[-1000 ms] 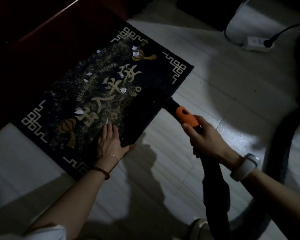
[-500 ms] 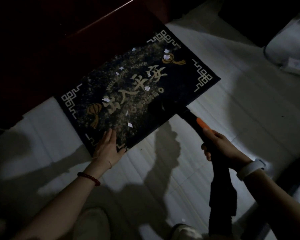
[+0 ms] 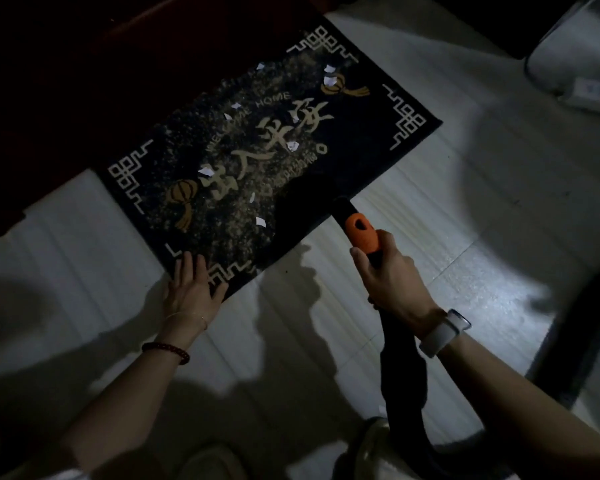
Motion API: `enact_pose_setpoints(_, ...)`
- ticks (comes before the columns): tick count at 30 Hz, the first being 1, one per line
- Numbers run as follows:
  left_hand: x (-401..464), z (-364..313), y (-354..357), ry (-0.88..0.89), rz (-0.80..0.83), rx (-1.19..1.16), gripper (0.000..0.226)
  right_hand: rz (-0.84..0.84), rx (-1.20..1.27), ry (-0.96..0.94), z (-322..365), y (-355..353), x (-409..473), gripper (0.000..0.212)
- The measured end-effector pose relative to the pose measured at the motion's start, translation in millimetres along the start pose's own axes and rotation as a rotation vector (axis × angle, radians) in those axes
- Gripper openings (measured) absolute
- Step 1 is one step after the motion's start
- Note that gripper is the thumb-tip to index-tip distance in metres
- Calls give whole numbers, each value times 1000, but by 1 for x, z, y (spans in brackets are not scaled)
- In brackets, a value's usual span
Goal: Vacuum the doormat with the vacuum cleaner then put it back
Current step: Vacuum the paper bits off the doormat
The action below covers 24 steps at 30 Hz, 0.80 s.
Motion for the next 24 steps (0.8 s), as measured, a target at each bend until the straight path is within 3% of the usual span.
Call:
enact_pose_setpoints(4,-1,10,8,18,22,3,76,66,-128,1,-3,13,-16,44)
enact_pose_setpoints(9,-1,14,9,24,8,-4,76,269,-224,-61,2,46,-57,51)
enact_pose_setpoints(11,0,16,10,27,15,-6,77,240,-192,-73,6,40,-59,52)
enact_pose_setpoints(15,1,16,9,54,33,-28,78,23,-78,-44,17,13,-36,47)
enact_pose_setpoints(24,-4,25,6,108,44,-7,81,283,-289,-89,18,62,-58,55)
Point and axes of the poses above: each hand's wrist, its own x-axis towards the middle knuckle, its own y-axis out of the palm, z = x × y, the point moved 7 cm from there along x, towards the middle knuckle, and after that the axes turned 7 degrees about x, right-handed, at the moved point
